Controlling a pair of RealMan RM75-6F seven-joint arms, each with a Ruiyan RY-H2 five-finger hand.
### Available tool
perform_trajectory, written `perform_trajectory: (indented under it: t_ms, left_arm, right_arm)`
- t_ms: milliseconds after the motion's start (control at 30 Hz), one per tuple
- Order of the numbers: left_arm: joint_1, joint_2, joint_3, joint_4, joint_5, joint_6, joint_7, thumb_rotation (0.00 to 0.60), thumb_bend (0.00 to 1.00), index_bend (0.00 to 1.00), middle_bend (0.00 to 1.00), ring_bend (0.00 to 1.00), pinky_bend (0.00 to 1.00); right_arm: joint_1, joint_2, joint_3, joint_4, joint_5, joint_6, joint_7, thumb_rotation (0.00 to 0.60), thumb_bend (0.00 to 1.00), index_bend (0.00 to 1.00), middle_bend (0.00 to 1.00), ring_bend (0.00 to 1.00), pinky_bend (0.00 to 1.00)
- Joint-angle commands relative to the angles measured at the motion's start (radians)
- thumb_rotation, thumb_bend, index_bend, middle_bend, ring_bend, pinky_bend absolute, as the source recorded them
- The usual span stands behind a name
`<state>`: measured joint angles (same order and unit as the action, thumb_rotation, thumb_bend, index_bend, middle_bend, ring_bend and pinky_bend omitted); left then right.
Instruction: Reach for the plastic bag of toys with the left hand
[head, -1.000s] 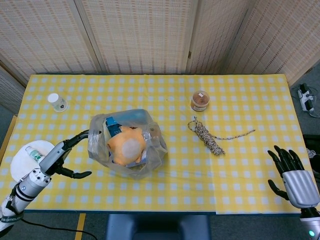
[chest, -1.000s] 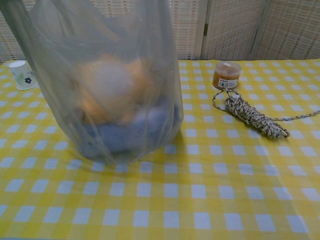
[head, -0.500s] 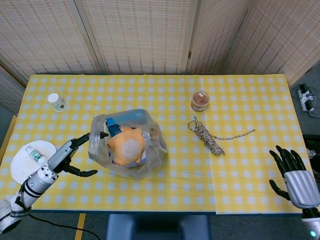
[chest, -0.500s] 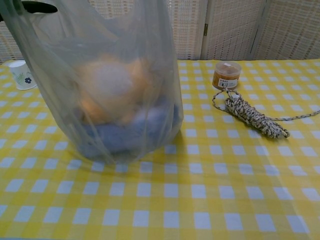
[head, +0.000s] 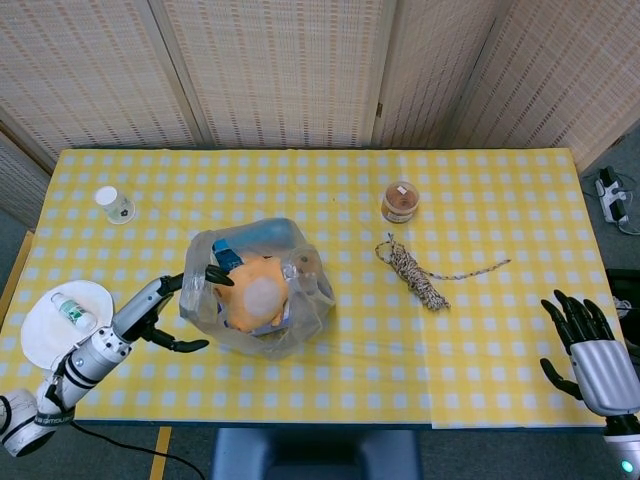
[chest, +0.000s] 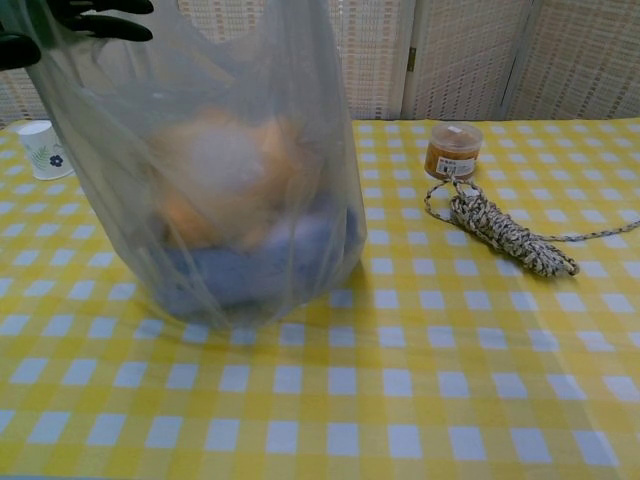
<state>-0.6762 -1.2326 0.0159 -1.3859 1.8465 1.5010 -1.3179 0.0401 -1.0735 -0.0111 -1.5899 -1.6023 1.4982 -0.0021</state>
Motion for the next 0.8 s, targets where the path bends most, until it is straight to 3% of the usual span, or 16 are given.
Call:
perform_trajectory:
  t_ms: [33,400,600,800]
  left_arm:
    - [-0.032,0.007,0.002,-0.020,0.000,-0.035,-0.040,0.600,0.23,0.27,0.30,0.20,0.19]
    - [-0.130,0.008,-0.003,-0.066,0.005,-0.134,-0.060,0.600,0.20,0.27,0.29,0.19,0.19]
    - [-0.190,0.003,-0.001,-0.092,-0.010,-0.198,-0.151,0.600,0.17,0.22,0.27,0.11,0.12]
    - [-0.238,0.003,-0.002,-0.104,-0.021,-0.237,-0.225,0.600,0.16,0.20,0.25,0.10,0.11]
  right_arm:
    - [0.000,0.001,-0.001,-0.001,-0.002,0.000,0.001,0.600,0.36,0.00,0.00,0.00,0.00]
    - [-0.005,0.005,-0.002,0.002,-0.006,0.008,0.014,0.600,0.36,0.00,0.00,0.00,0.00]
    - [-0.010,0.008,-0.005,0.005,-0.012,0.017,0.023,0.600,0.36,0.00,0.00,0.00,0.00]
    - [-0.015,0.012,-0.005,0.008,-0.017,0.029,0.036,0.600,0.36,0.00,0.00,0.00,0.00]
